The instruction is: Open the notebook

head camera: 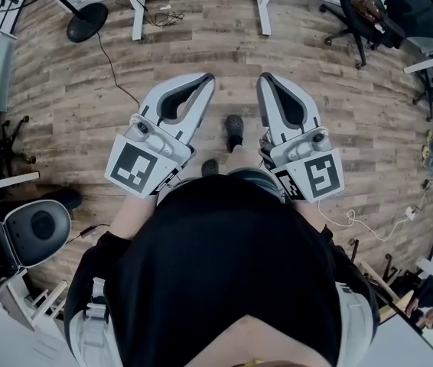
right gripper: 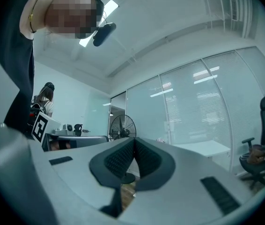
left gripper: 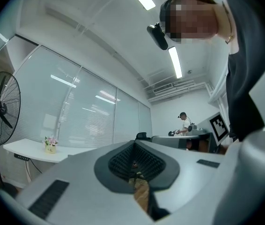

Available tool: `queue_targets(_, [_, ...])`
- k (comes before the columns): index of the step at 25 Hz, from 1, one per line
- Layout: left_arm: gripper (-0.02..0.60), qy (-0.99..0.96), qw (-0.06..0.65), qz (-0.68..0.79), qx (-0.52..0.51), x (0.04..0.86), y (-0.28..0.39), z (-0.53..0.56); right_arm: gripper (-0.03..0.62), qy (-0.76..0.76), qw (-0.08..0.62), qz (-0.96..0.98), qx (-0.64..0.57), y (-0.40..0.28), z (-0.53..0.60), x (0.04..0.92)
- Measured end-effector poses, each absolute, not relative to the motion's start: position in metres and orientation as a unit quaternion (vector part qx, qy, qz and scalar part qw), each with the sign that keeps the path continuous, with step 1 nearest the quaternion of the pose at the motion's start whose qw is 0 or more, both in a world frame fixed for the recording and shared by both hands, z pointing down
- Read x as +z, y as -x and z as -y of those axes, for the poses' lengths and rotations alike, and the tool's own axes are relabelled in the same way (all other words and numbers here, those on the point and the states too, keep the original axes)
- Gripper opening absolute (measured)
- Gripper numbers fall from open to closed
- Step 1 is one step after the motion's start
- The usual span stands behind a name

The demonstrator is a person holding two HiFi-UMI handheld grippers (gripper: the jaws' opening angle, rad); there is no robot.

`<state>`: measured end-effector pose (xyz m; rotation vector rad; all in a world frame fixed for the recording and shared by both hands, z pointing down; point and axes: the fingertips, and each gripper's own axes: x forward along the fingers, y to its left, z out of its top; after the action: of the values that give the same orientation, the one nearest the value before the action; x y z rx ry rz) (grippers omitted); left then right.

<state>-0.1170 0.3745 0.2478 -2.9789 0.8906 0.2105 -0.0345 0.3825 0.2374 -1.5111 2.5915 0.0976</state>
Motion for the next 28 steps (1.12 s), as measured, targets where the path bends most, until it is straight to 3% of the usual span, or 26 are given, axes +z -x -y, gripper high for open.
queue_targets(28, [0.012,0.944,0.032,-0.32,0.068,0.232,0.03,-0.214,0.005,0.466,0.083,-0.88,0.031,-0.05,-0.211,0.226])
